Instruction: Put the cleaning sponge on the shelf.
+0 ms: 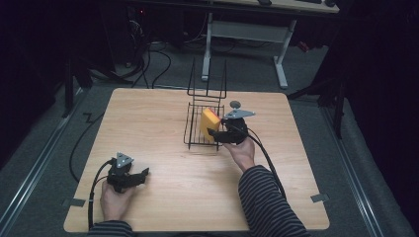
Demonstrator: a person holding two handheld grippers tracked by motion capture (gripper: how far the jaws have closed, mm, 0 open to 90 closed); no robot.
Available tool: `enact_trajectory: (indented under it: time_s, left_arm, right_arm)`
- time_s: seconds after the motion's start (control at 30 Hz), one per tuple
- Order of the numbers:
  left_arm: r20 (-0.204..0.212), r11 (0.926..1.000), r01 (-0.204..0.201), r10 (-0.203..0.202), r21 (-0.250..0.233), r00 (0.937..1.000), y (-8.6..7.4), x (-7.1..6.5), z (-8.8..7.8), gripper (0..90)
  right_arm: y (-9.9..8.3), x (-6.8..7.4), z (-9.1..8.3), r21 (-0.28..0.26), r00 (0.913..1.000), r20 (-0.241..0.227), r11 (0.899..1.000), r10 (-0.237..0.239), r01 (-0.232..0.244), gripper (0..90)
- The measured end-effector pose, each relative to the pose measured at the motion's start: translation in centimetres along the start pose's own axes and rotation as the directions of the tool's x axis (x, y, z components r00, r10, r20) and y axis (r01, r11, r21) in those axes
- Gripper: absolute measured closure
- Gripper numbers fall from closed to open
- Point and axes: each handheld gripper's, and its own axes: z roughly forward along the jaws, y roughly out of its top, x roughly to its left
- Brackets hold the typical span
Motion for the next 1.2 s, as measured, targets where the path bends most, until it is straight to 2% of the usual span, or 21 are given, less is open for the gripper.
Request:
enact_trajectory:
  time_s: [0.53, 0.73, 1.2]
  left_arm:
    - [-0.004, 1.0, -0.001, 0.001, -0.002, 1.0, 0.0, -0.1, 0.0, 25.8]
    - [-0.005, 1.0, -0.002, 0.002, 0.0, 1.0, 0.0, -0.1, 0.0, 25.8]
    - [-0.006, 1.0, -0.003, 0.003, -0.001, 1.0, 0.0, -0.1, 0.0, 25.8]
  right_arm:
    - [-0.4, -0.7, -2.4, 0.001, 0.9997, -0.006, 1.0, 0.022, -0.022, 30.2]
    - [-0.3, -0.8, -3.1, -0.002, 1.0, 0.002, 1.0, 0.004, -0.004, 30.7]
    - [-0.9, -1.4, -4.8, -0.018, 0.9996, 0.024, 1.0, 0.014, -0.014, 32.1]
